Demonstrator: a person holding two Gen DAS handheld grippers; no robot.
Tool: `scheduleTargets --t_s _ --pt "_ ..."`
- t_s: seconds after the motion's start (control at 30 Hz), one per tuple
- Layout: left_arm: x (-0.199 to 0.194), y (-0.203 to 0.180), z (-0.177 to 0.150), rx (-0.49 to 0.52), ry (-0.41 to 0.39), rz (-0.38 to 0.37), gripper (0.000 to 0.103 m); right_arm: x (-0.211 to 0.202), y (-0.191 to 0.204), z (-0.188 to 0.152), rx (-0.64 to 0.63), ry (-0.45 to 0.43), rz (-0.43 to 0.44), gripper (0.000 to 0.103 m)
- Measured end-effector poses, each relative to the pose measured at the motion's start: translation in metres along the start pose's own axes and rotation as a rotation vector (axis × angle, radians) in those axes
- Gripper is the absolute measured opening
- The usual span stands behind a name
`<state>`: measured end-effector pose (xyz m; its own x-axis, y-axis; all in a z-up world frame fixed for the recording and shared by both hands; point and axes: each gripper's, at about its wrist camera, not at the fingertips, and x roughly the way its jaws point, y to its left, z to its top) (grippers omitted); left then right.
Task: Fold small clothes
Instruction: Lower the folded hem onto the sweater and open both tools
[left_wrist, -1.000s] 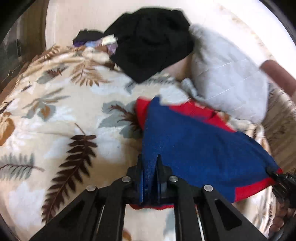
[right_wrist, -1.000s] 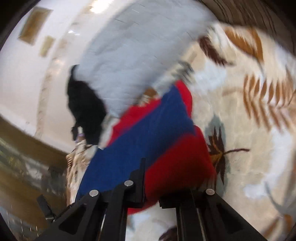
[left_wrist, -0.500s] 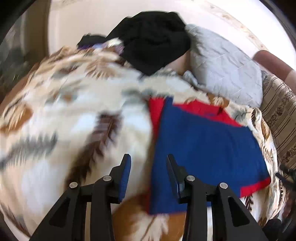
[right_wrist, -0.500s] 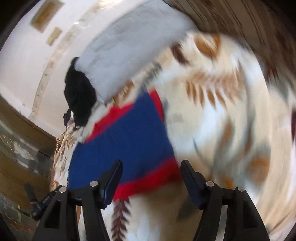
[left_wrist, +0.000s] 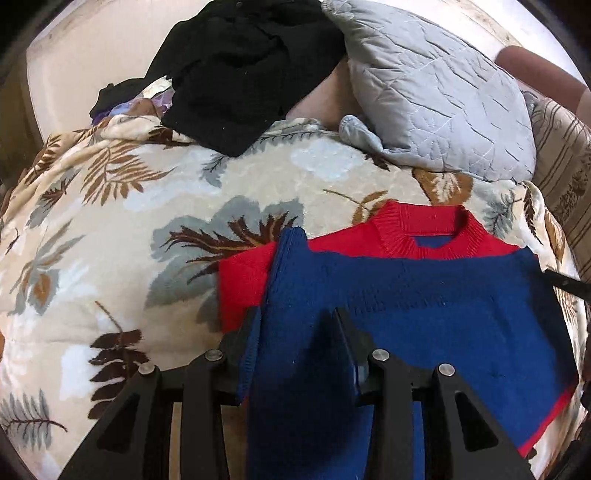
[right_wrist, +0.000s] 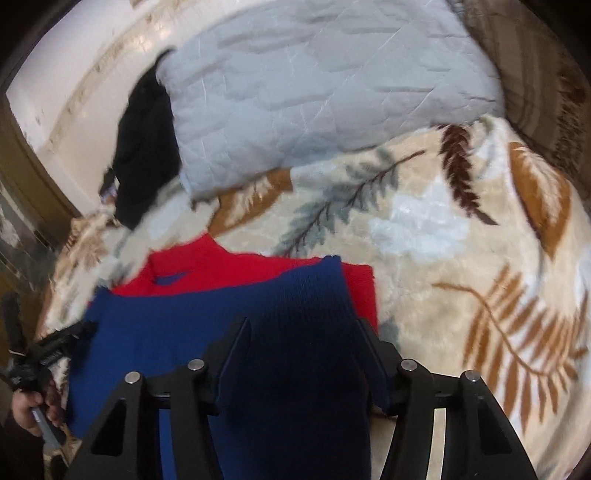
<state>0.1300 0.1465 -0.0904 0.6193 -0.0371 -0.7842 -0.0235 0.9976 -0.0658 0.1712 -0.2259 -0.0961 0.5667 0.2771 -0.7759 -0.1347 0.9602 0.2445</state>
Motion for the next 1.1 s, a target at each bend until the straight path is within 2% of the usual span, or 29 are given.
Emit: scheduleTargets --t_s 0.03,0.07,0.13,0.27,0.33,0.37,0.43,0.47,0.53,0.6,0.7,0.77,0.9,0.97,1.03,1.1 --pt "-0.001 0.000 0.000 0.008 -0.003 0.013 0.017 0.006 0.002 -0.001 -0.019 0.030 -0.020 0.016" --pt "-0.001 0.000 -0.001 0.021 0.002 0.014 0.006 0.008 0.004 -0.001 -0.031 0.049 -0.049 0.006" --pt "-0.010 0.001 -0.001 0.035 -0.030 0.014 0.005 -0.003 0.006 -0.001 -0.038 0.026 -0.051 0.005" --pt "-0.043 0.008 0.002 0.004 -0.151 0.003 0.005 -0.039 0.008 0.008 -0.033 -0.093 -0.077 0.005" --pt "-0.038 0.008 0.004 0.000 -0.153 0.025 0.005 -0.030 0.004 0.014 -0.020 -0.095 -0.098 0.005" --pt "-0.026 0.009 0.003 0.002 -0.129 0.051 0.006 -0.023 0.002 0.014 -0.012 -0.093 -0.107 0.005" --pt "0.010 0.015 0.000 -0.026 0.003 0.070 0.010 0.001 -0.013 0.011 0.050 -0.064 -0.113 0.010" --pt "0.013 0.018 -0.002 -0.039 -0.002 0.065 0.012 0.011 -0.023 0.007 0.098 -0.026 -0.093 0.010" --pt "-0.005 0.017 0.000 -0.039 -0.047 0.058 0.020 0.001 -0.028 0.000 0.156 -0.055 -0.055 0.023" --pt "-0.026 0.016 0.000 -0.030 -0.093 0.073 0.032 -0.021 -0.023 -0.005 0.149 -0.090 -0.048 0.066" --pt "-0.054 0.013 -0.008 -0.035 -0.144 0.072 0.044 -0.057 -0.014 -0.012 0.154 -0.126 -0.020 0.067" --pt "-0.073 0.010 -0.019 -0.041 -0.151 0.070 0.062 -0.077 0.001 -0.022 0.128 -0.119 -0.026 0.067" --pt "-0.099 0.001 -0.050 -0.055 -0.175 0.066 0.072 -0.099 0.036 -0.050 0.066 -0.116 0.069 0.069" --pt "-0.101 -0.003 -0.067 -0.071 -0.149 0.060 0.077 -0.083 0.039 -0.069 0.089 -0.071 0.082 0.075" --pt "-0.091 -0.008 -0.082 -0.062 -0.109 0.073 0.077 -0.054 0.031 -0.084 0.121 0.029 0.021 0.076" --pt "-0.067 -0.013 -0.093 -0.014 -0.006 0.127 0.077 -0.057 0.033 -0.091 0.102 0.012 -0.017 0.075"
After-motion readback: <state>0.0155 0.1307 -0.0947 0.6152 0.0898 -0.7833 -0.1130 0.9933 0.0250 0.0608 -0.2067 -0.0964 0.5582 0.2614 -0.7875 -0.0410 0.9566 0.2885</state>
